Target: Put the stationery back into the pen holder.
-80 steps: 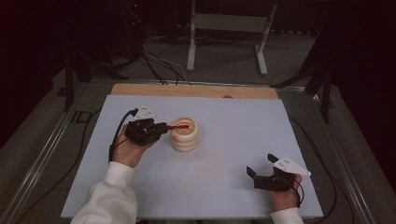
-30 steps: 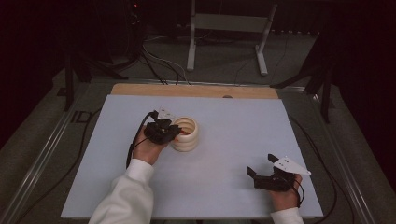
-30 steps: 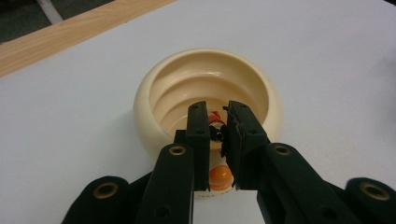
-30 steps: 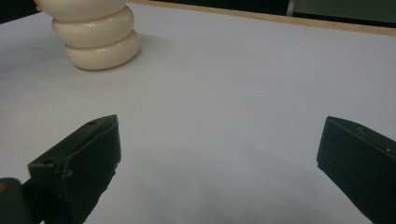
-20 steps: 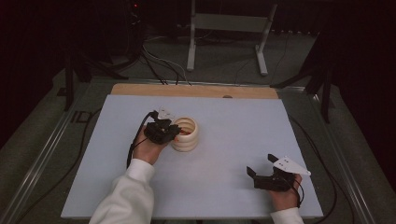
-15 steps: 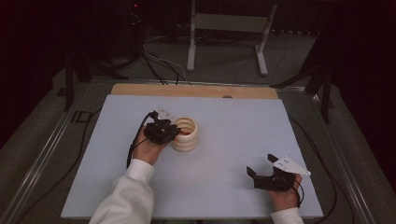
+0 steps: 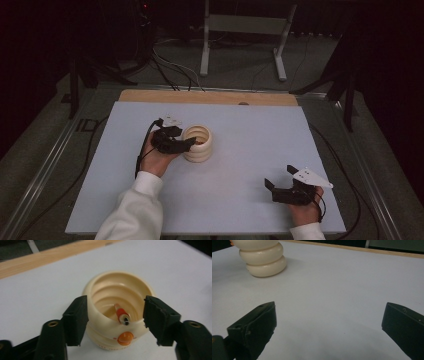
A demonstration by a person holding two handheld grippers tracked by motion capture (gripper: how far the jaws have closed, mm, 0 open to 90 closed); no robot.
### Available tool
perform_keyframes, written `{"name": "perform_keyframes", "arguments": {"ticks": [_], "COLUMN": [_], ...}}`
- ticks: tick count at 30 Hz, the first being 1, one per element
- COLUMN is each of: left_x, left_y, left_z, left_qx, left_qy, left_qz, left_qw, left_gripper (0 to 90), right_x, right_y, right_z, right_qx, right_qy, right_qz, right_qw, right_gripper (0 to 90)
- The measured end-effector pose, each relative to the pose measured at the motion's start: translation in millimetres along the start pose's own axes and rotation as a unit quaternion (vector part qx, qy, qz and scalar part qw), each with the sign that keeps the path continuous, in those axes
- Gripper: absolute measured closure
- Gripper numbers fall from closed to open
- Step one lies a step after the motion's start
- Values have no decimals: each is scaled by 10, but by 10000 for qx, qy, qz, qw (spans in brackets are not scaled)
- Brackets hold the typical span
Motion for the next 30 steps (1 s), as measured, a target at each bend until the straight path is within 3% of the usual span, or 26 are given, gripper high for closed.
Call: {"name": "perform_keyframes", "arguments": {"ticks": [5,12,19,30], "left_x": [-152,-438,-681,-970], "left_y": [46,75,-9,-328], "left_z": [-60,-152,-236,-336], "left_qx": [-41,-51,32,235], "left_qy": [158,295,374,608], "left_qz": [392,916,1219,1512], "left_qw": [9991,9953,9918,9863], "left_gripper": [239,25,3,3], "right_x": [-1,-2,-2,-8], "right_y": [-1,-3,-3,2], "right_z": [-1,-4,-5,-17], "right_qx": [1,5,-3,-18], "right_qy": [0,7,7,24], "right_qz": [-3,-9,-4,25], "right_qw": [10000,10000,10000,10000], "right_gripper": [4,4,4,4]}}
Point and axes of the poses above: each handheld gripper's, and its own axes: x roughly forward along the jaws, y roughly out of its top, z roughly to its right, the point moved 6 cm from there along x, roughly forward along the jaws, and after that the axes turned 2 degrees about -y, right-handed, at the moved point
